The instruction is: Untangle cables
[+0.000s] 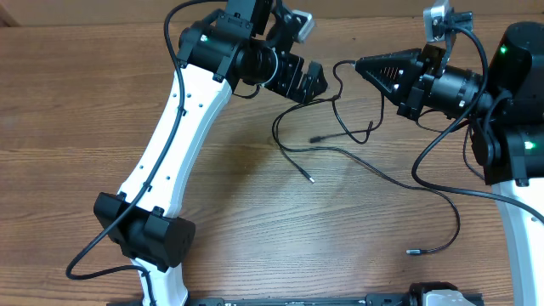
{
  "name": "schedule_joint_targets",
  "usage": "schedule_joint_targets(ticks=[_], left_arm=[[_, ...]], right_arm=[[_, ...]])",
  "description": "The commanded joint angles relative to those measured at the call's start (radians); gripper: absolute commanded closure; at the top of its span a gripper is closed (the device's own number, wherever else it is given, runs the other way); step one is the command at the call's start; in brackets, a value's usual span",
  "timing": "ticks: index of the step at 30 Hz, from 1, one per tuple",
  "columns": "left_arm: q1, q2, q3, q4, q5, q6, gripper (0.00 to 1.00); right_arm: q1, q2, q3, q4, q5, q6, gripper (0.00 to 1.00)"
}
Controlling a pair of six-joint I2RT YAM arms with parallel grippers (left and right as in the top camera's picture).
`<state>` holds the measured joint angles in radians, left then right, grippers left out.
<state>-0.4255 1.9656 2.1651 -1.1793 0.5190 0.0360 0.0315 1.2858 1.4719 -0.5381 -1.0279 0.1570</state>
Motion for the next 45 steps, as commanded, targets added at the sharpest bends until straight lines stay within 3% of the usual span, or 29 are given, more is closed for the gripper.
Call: schedule_joint_targets(ticks=[1, 4, 10, 13, 18, 24, 29, 40, 45], left_arm=[[0.001, -0.024, -0.003, -0.035, 0.232, 0.330, 0.00], [0.000, -0.024, -0.003, -0.052, 0.323, 0.463, 0.00], [0.006, -0.024, -0.003, -0.050, 0.419, 0.575, 0.00], [0.006, -0.024, -0.003, -0.033, 0.469, 0.590, 0.00], [0.006, -0.024, -0.003, -0.002, 0.428, 0.589, 0.00], [0.007, -0.024, -0.003, 0.021, 0.415, 0.574, 0.00], [0.015, -0.024, -0.003, 0.079, 0.364, 0.460, 0.00], [0.020, -0.024, -0.003, 0.054, 0.308, 0.457, 0.00], [0.012, -0.024, -0.003, 0.024, 0.309, 0.457, 0.27]], right_arm=[[-0.006, -0.016, 0.014, -0.004, 0.009, 0.000, 0.96], [-0.006, -0.016, 0.014, -0.018, 0.010, -0.001, 0.96], [-0.006, -0.016, 0.014, -0.021, 0.010, 0.000, 0.96], [-0.006, -0.016, 0.014, -0.021, 0.003, 0.000, 0.96], [-0.006, -0.016, 0.014, 0.035, -0.123, 0.010, 0.96], [-0.006, -0.016, 0.014, 0.198, -0.224, 0.160, 0.96], [-0.006, -0.016, 0.014, 0.380, -0.277, 0.311, 0.96], [-0.006, -0.016, 0.014, 0.834, -0.271, 0.623, 0.96], [-0.006, -0.016, 0.014, 0.873, -0.256, 0.655, 0.96]])
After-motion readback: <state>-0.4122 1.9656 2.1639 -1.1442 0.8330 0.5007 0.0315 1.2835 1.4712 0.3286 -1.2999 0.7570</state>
